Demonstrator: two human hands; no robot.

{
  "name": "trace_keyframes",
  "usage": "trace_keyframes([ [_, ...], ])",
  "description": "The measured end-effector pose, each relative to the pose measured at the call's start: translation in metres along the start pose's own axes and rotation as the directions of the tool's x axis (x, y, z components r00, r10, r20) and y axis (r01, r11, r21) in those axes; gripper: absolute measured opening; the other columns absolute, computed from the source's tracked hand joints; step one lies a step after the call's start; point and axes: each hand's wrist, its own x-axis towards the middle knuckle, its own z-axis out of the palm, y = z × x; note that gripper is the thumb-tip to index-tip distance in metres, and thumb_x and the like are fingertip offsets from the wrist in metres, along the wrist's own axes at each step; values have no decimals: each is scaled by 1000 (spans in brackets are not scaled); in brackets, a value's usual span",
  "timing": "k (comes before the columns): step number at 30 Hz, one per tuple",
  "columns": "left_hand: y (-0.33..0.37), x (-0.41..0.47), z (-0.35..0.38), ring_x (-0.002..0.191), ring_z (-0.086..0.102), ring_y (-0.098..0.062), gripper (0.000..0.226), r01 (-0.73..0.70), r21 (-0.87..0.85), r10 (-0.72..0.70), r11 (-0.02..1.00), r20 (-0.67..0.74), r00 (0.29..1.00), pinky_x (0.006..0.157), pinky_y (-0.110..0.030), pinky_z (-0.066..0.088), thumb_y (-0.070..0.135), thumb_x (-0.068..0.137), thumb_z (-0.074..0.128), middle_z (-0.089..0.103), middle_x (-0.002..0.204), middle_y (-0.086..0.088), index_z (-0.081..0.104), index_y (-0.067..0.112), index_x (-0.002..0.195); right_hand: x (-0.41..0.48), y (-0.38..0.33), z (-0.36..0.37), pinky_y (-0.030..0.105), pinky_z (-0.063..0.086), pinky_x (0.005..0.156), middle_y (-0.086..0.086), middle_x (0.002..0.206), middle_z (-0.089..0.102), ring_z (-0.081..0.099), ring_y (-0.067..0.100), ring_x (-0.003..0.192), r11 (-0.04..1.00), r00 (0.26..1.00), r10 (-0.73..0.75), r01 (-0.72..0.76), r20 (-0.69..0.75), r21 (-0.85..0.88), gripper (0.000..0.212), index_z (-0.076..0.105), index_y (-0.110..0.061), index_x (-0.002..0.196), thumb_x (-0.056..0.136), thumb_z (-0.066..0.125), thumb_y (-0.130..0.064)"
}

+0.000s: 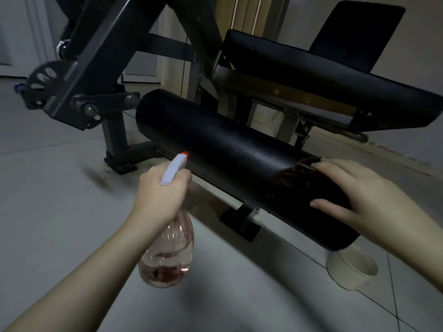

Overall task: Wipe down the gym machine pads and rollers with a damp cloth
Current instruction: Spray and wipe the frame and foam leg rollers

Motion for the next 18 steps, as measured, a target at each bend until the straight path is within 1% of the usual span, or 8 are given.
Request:
trace_keyframes([
  [2,-2,1,-2,72,51,-40,47,7,3,-7,1000,-3,1000,65,-49,46,37,71,43,62,83,-26,56,-6,83,-1,-5,11,44,49,84,16,120,61,60,36,107,1000,995,-3,0,-98,-22,56,61,-6,119,73,71,-35],
  [3,-3,1,-3,66,50,-34,47,20,-6,-20,1000,6,1000,62,-44,45,37,71,43,62,84,-26,57,-6,83,2,-6,13,45,50,83,16,119,62,60,36,106,1000,992,5,-7,-123,-20,53,61,-6,118,75,66,-37],
  [5,-6,2,-5,64,51,-24,46,40,-20,-40,999,17,999,62,-39,42,38,71,44,64,84,-24,59,-5,82,16,-7,11,42,50,80,13,117,63,61,34,104,999,992,45,-43,-120,15,53,60,-10,120,80,54,-45],
  [8,-8,1,-7,69,53,-28,45,28,-5,-27,1000,20,999,64,-42,44,38,72,44,65,84,-22,60,-3,82,38,4,6,40,47,81,11,115,64,60,33,102,985,982,152,-142,-111,99,42,58,-17,122,86,56,-38],
  [12,-6,1,-7,74,55,-35,49,-7,-1,7,1000,19,1000,67,-47,47,39,73,44,63,85,-24,60,-6,84,64,29,6,31,40,85,9,119,63,56,29,111,901,944,325,-329,63,283,35,59,-21,122,90,57,-36],
  [14,-4,1,-5,71,52,-32,50,-16,-15,17,1000,38,999,65,-46,43,39,72,44,61,86,-26,57,-7,84,64,35,-1,29,39,84,8,120,62,55,27,111,849,910,397,-414,120,328,37,58,-22,125,91,56,-37],
  [16,-5,2,-4,69,49,-26,50,-13,-36,15,999,54,998,64,-41,39,39,71,45,59,86,-28,55,-8,84,48,33,-14,28,40,81,4,113,61,56,25,105,837,904,416,-422,97,349,37,57,-24,126,91,55,-37],
  [18,-7,2,-3,69,48,-24,50,2,-64,2,998,55,998,65,-40,39,41,71,46,60,86,-28,54,-7,84,24,16,-20,29,41,79,-2,107,58,56,20,98,869,930,359,-364,80,335,38,56,-28,125,89,55,-37],
])
